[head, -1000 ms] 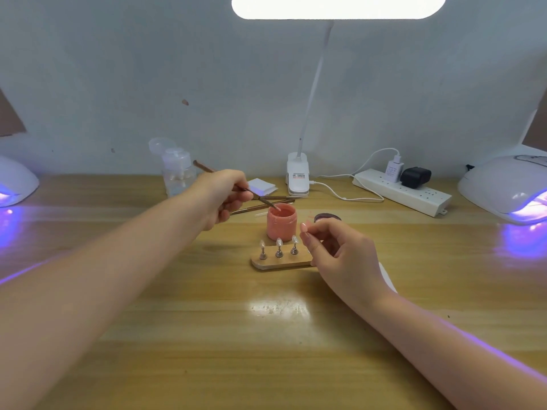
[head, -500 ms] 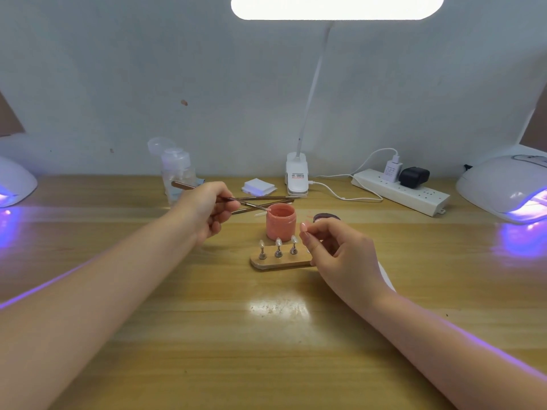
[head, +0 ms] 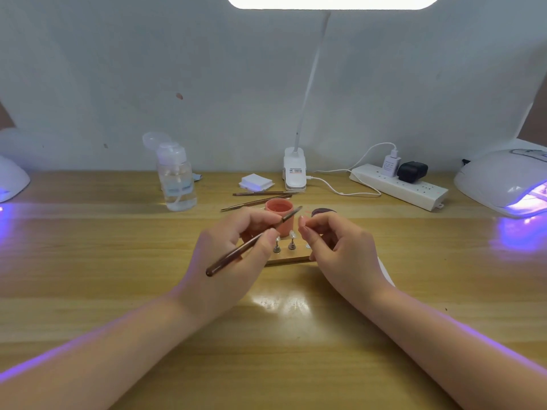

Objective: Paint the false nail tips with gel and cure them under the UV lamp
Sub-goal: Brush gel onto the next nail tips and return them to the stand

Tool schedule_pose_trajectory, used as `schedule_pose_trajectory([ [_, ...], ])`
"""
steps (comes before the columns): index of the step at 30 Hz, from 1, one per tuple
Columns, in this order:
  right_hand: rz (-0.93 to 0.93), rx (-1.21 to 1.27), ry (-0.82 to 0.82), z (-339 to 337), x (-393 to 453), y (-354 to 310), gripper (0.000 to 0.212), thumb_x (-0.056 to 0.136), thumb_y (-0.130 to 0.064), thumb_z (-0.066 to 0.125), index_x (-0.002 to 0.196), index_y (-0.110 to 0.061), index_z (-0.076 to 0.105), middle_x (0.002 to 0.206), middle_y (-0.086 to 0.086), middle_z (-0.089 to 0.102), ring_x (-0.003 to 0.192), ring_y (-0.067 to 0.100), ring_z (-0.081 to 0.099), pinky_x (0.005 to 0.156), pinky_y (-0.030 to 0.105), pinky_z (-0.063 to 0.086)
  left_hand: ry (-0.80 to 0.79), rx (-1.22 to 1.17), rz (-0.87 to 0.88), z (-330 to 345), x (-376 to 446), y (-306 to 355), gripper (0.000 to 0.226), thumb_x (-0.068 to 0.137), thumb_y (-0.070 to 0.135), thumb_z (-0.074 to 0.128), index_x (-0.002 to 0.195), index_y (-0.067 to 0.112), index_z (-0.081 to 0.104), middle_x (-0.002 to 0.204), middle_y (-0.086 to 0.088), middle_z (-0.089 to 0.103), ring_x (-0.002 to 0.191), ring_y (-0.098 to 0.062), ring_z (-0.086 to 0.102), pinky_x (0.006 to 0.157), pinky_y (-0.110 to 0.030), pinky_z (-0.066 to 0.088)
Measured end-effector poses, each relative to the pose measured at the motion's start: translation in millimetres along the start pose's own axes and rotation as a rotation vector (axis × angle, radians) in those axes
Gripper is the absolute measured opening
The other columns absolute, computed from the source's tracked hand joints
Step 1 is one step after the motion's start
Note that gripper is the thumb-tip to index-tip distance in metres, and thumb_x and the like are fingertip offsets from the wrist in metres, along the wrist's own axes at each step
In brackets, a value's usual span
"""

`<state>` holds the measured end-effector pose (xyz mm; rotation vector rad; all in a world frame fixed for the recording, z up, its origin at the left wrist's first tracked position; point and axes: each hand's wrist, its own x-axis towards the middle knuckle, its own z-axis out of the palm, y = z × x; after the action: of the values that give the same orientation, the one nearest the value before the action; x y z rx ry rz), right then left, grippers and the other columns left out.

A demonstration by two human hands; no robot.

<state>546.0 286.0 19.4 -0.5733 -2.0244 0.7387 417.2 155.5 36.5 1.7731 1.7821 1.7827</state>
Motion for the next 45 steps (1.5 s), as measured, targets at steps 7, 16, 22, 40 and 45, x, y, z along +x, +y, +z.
schedule_pose_trajectory([
  [7, -0.022, -0.014, -0.009, 0, 0, 0, 0.009, 0.088, -0.009, 0.068, 0.096, -0.007, 0.071, 0.079, 0.002, 0.069, 0.067, 0.021, 0.063, 0.067, 0.042, 0.053, -0.012, 0.044, 0.001, -3, -3, -6, 0.013, 0.085, 0.017, 0.059, 0.093, 0.024, 0.066, 0.083, 0.006, 0.070, 0.078, -0.018, 0.066, 0.070, -0.036, 0.053],
  [16, -0.029, -0.012, -0.003, 0, -1, 0, 0.008, 0.089, -0.010, 0.068, 0.096, -0.006, 0.071, 0.078, 0.002, 0.068, 0.067, 0.021, 0.063, 0.066, 0.043, 0.053, 0.018, 0.010, 0.002, 0, -7, -4, 0.014, 0.086, 0.029, 0.059, 0.097, 0.029, 0.066, 0.088, 0.012, 0.071, 0.082, -0.015, 0.067, 0.071, -0.031, 0.054],
  [22, -0.025, -0.012, 0.002, 0, 0, 1, 0.008, 0.089, -0.012, 0.068, 0.095, -0.007, 0.071, 0.077, 0.002, 0.068, 0.067, 0.021, 0.064, 0.066, 0.043, 0.053, 0.033, 0.000, 0.006, -2, -9, -3, 0.017, 0.083, 0.033, 0.053, 0.091, 0.025, 0.066, 0.083, 0.005, 0.070, 0.077, -0.020, 0.064, 0.068, -0.032, 0.051],
  [40, -0.019, -0.023, 0.006, 0, -1, 1, 0.006, 0.089, -0.010, 0.068, 0.094, -0.009, 0.071, 0.077, 0.001, 0.067, 0.066, 0.019, 0.064, 0.065, 0.037, 0.053, 0.010, -0.046, -0.078, -1, -11, -2, 0.012, 0.081, 0.034, 0.061, 0.088, 0.028, 0.069, 0.084, 0.002, 0.072, 0.078, -0.018, 0.065, 0.069, -0.028, 0.050],
  [45, -0.021, -0.025, 0.005, 0, 0, 0, 0.008, 0.089, -0.011, 0.068, 0.095, -0.007, 0.071, 0.078, 0.003, 0.068, 0.066, 0.020, 0.063, 0.066, 0.038, 0.053, 0.029, -0.080, -0.071, -1, -10, 1, 0.012, 0.086, 0.025, 0.062, 0.095, 0.024, 0.069, 0.087, 0.011, 0.073, 0.079, -0.008, 0.065, 0.070, -0.016, 0.048],
])
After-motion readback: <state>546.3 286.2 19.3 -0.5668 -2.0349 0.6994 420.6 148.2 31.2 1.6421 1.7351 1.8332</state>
